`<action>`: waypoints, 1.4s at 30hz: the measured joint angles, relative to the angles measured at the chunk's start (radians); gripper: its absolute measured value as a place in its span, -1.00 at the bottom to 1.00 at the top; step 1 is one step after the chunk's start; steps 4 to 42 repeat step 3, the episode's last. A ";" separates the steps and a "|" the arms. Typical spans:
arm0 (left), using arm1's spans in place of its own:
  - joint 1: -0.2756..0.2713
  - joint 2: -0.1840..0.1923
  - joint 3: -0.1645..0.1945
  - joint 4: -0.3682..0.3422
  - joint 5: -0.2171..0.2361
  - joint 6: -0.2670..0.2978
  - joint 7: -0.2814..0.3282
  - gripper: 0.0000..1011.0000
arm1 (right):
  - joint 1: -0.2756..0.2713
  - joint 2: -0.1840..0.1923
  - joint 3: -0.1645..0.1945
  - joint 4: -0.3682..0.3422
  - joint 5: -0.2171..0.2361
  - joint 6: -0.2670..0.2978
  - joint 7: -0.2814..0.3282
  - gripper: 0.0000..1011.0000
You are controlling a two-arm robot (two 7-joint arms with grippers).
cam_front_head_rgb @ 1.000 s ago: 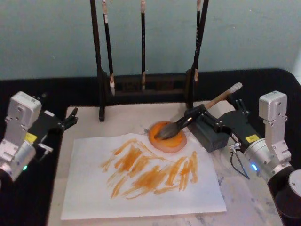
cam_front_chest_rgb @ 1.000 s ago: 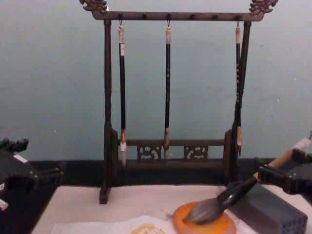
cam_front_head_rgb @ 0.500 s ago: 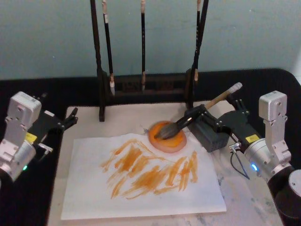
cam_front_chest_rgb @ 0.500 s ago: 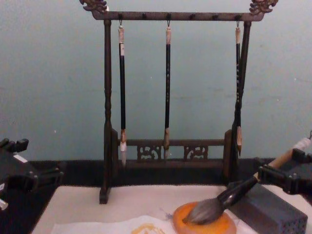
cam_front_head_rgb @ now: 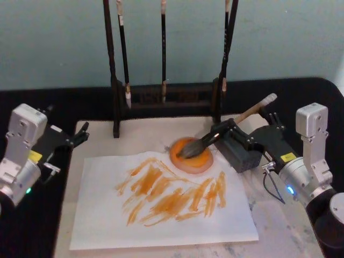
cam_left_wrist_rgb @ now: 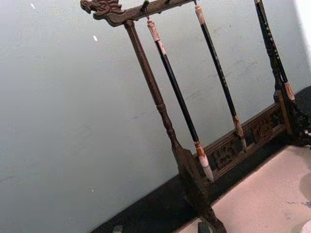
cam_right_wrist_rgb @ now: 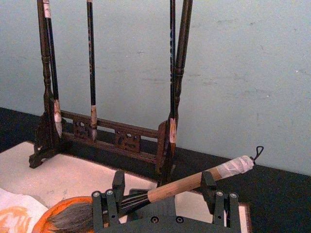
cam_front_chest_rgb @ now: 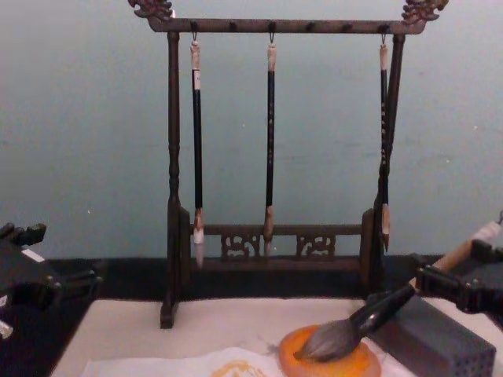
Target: Pick up the brush from the inkstone, write on the paper, then place the brush back to its original position.
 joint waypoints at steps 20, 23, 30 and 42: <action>0.000 0.000 0.000 0.000 0.000 0.000 0.000 0.98 | 0.000 0.000 0.000 0.000 0.000 0.000 0.000 0.98; 0.000 0.000 0.000 0.000 0.000 0.000 0.000 0.98 | 0.000 0.000 0.000 0.000 0.000 0.000 0.000 0.98; 0.000 0.000 0.000 0.000 0.000 0.000 0.000 0.98 | 0.000 0.000 0.000 0.000 0.000 0.000 0.000 0.98; 0.000 0.000 0.000 0.000 0.000 0.000 0.000 0.98 | 0.000 0.000 0.000 0.000 0.000 0.000 0.000 0.98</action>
